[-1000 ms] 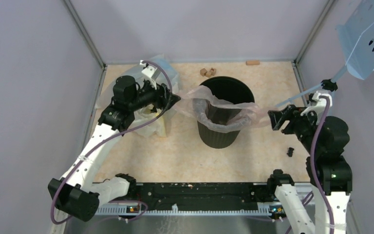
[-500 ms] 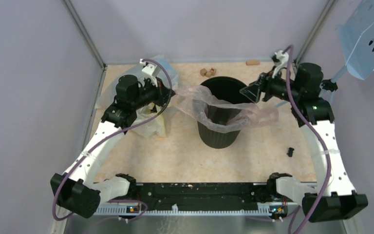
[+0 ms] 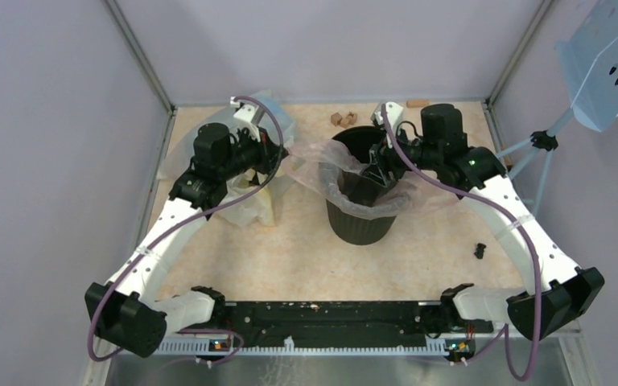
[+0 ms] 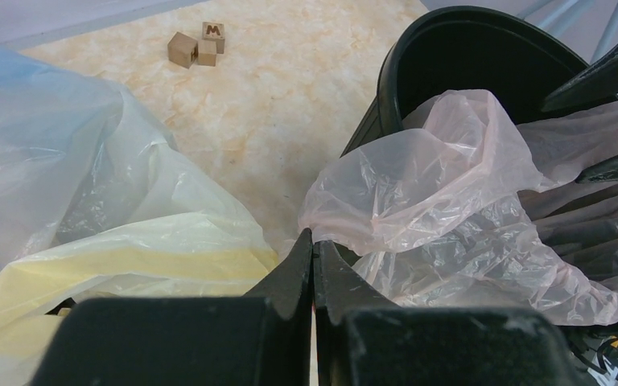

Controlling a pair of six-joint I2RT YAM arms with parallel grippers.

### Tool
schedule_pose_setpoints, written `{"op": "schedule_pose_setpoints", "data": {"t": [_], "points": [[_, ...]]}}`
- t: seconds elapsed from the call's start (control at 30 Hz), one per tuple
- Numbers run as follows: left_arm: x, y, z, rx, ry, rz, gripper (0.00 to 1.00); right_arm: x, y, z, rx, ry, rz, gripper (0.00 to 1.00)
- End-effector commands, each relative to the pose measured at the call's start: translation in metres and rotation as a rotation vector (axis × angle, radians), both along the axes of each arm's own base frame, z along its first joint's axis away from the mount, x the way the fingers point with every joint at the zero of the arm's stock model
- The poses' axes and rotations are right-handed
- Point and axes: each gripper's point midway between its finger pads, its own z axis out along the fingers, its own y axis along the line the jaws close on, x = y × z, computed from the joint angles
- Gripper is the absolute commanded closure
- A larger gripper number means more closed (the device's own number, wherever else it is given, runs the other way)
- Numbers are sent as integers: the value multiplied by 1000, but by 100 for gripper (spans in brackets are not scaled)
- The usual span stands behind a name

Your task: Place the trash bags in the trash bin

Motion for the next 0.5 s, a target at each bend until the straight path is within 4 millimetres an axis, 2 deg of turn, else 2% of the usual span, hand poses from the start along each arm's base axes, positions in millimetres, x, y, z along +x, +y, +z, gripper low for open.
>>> {"op": "schedule_pose_setpoints", "data": {"t": [0.0, 0.1, 0.27, 0.3, 0.33, 0.37, 0.43, 0.47], "points": [[8, 0, 9, -22, -28, 19, 100, 7, -5, 14, -44, -95, -7, 45], [10, -1, 8, -22, -25, 20, 100, 3, -3, 11, -46, -82, 20, 44], [14, -2, 7, -19, -21, 25, 100, -2, -2, 6, -55, -59, 46, 55], [15, -1, 6, -17, -22, 28, 100, -2, -3, 6, -59, -58, 47, 60], [16, -2, 6, -15, -20, 29, 100, 0, -3, 7, -58, -62, 35, 72], [17, -2, 5, -13, -19, 29, 100, 3, -5, 9, -57, -70, 10, 90], [19, -2, 2, -10, -13, 33, 100, 12, -7, 20, -32, -96, -50, 100], [21, -2, 0, -8, -9, 35, 100, 18, -10, 26, -19, -108, -99, 100]]}}
